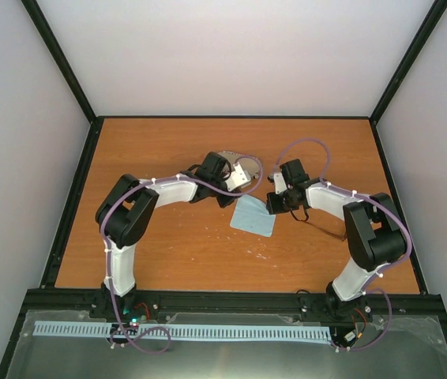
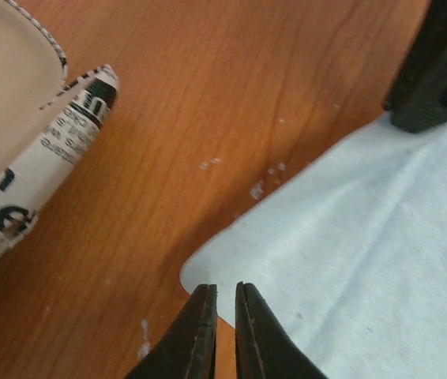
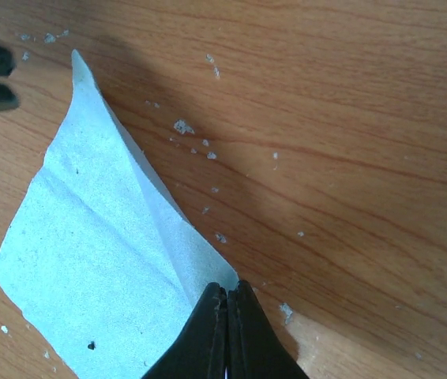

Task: Organize the sunglasses

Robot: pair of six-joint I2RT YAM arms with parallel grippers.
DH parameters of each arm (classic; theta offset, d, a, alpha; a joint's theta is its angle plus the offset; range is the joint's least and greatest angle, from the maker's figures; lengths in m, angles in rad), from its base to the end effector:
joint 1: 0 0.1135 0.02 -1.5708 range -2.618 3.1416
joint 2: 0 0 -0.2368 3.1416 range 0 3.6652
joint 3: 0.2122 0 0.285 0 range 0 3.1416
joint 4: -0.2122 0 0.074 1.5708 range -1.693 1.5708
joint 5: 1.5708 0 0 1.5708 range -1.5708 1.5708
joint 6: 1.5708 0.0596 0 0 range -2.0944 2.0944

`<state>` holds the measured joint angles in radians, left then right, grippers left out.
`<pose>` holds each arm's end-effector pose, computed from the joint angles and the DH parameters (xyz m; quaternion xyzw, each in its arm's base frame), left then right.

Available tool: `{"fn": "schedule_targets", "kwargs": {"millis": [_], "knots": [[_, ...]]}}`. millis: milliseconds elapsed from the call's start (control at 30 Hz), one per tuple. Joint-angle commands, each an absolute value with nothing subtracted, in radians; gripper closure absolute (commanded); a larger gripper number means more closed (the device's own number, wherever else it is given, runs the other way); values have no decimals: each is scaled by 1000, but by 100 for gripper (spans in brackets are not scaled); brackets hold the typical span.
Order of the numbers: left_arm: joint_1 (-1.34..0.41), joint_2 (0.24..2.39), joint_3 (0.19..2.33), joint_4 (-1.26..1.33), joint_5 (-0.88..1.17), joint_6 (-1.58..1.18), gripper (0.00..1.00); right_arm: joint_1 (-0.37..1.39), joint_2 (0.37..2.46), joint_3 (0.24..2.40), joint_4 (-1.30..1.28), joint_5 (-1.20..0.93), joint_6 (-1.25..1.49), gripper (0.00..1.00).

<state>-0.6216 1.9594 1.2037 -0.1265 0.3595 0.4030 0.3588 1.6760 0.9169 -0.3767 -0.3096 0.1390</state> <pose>0.3423 -0.2710 0.0850 0.5066 0.7777 -0.2035 0.3118 0.3152 0.1376 0.0822 -0.1389 0.9553 0.1984 0.1696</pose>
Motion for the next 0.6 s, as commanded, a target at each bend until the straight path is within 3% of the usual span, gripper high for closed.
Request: {"fn": "schedule_targets", "kwargs": {"millis": [0,200,400,567], "knots": [[-618,2037,1293,-126,337,406,88,360,1652,923,-366,-320,132,97],[-618,2052,1286,-105,337,410,76,360,1641,918,-372,-310,131,97],[-618,2032,1266,-76,321,409,53,360,1646,915,-373,-310,130,97],[-617,2052,1284,-86,326,411,52,360,1646,920,-374,-313,131,97]]}}
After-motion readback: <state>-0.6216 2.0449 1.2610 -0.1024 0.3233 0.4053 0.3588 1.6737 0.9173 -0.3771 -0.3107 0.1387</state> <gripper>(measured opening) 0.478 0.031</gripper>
